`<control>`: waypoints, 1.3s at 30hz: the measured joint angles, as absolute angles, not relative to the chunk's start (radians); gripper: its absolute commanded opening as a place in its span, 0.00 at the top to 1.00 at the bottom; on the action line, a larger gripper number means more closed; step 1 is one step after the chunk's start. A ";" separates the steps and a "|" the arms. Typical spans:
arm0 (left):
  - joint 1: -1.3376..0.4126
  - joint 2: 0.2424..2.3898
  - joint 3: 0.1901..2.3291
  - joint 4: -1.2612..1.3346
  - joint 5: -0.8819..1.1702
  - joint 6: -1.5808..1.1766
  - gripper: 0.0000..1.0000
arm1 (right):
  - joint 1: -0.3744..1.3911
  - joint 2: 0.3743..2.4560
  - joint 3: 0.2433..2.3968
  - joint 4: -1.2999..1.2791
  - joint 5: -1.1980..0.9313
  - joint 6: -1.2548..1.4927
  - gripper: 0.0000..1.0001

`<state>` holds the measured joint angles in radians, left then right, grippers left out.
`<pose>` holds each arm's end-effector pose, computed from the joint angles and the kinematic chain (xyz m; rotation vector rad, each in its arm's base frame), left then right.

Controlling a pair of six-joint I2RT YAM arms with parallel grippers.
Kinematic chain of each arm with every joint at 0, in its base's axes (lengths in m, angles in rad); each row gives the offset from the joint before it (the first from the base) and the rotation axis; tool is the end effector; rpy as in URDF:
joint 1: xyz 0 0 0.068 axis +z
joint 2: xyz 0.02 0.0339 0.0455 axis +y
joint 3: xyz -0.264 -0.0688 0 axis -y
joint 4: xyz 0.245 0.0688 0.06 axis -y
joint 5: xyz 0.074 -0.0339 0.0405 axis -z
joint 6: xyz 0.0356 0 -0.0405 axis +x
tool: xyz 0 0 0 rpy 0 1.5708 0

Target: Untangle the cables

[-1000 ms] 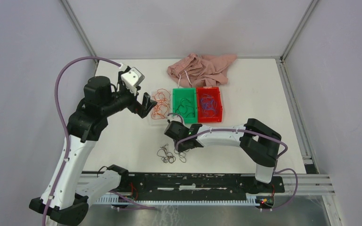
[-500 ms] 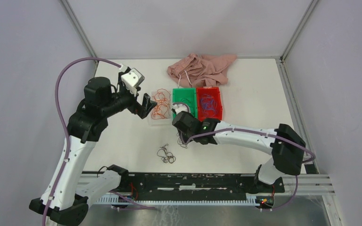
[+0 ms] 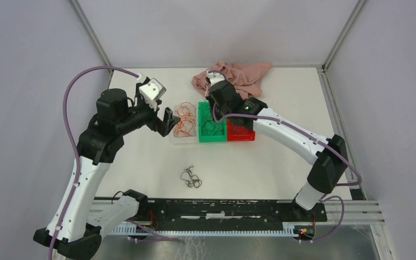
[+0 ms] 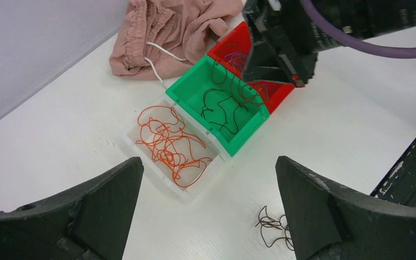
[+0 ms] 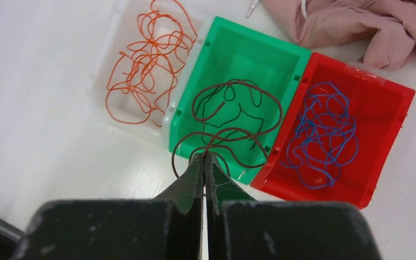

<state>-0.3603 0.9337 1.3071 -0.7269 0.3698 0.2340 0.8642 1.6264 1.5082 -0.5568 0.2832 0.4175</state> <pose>0.1543 -0.0719 0.4338 0.7964 1.7513 -0.4400 0.2475 0.2746 0.3402 -0.3461 2.2153 0.3870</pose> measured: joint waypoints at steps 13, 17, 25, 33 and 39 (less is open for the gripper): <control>-0.360 0.952 1.310 -0.729 0.369 0.234 0.01 | 0.787 1.965 1.686 -0.601 0.274 0.328 0.59; -0.360 0.954 1.312 -0.733 0.370 0.234 0.01 | 0.785 1.961 1.694 -0.614 0.283 0.317 0.52; -0.357 0.986 1.330 -0.754 0.367 0.231 0.01 | 0.839 1.777 1.546 -0.546 0.204 0.292 0.43; -0.315 1.010 1.330 -0.753 0.358 0.216 0.01 | 1.076 1.610 1.271 -0.456 0.054 0.336 0.38; -0.297 1.014 1.330 -0.753 0.356 0.214 0.01 | 1.231 1.695 1.229 -0.425 -0.008 0.363 0.39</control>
